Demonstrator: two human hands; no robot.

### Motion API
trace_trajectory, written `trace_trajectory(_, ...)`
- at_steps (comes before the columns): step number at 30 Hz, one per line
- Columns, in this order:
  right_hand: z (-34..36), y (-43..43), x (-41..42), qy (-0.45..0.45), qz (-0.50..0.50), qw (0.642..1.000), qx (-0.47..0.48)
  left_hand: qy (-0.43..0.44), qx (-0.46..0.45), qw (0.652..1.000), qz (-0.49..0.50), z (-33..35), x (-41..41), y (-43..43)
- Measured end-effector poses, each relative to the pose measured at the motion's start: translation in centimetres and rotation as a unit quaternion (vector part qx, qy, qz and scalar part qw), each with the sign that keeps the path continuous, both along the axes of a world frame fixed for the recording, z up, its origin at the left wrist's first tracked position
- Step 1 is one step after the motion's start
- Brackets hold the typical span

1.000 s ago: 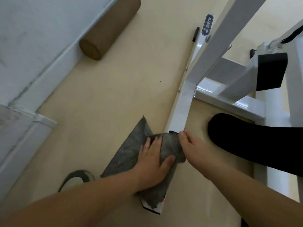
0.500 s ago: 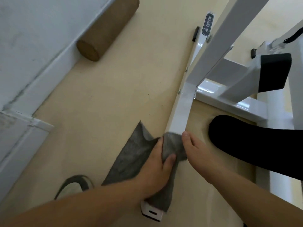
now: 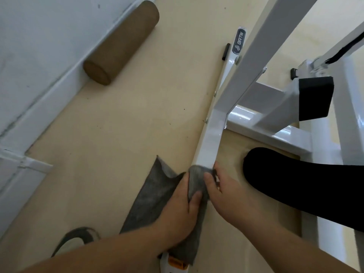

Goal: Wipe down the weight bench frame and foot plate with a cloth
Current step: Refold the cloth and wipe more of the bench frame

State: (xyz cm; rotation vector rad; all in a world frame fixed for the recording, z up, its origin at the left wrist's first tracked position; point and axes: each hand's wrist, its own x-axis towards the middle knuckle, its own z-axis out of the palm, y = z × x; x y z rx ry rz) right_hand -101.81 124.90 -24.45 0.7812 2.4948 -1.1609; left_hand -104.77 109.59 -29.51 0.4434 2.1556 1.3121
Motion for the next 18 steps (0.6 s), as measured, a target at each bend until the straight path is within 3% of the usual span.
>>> trace_trajectory(4, 0.4, 0.8, 0.0, 0.029, -0.024, 0.999, 0.023, -0.022, 0.000, 0.999, 0.037, 0.6, -3.0, 3.7)
trace_trajectory(8, 2.1, 1.1, -0.6, 0.036, -0.158, 0.984, -0.075, -0.027, -0.019, 0.999, 0.033, 3.3, -2.4, 2.3)
trace_trajectory(11, 3.0, 0.1, -2.3, 0.124, -0.182, 0.969, -0.113, 0.015, 0.025, 0.999, 0.018, 7.0, -4.9, 3.6)
trace_trajectory(14, 4.0, 0.2, -4.3, 0.228, -0.247, 0.922, -0.191, 0.007, 0.091, 0.996, 0.021, 10.9, -6.4, 6.4)
trace_trajectory(16, 5.4, 0.7, -5.3, 0.226, -0.305, 0.887, -0.262, -0.031, 0.115, 0.992, 0.037, 12.2, -6.8, 7.6)
trace_trajectory(18, 6.4, 1.4, -5.6, 0.205, -0.351, 0.876, -0.258, -0.052, 0.117, 0.991, 0.038, 12.4, -7.3, 8.2)
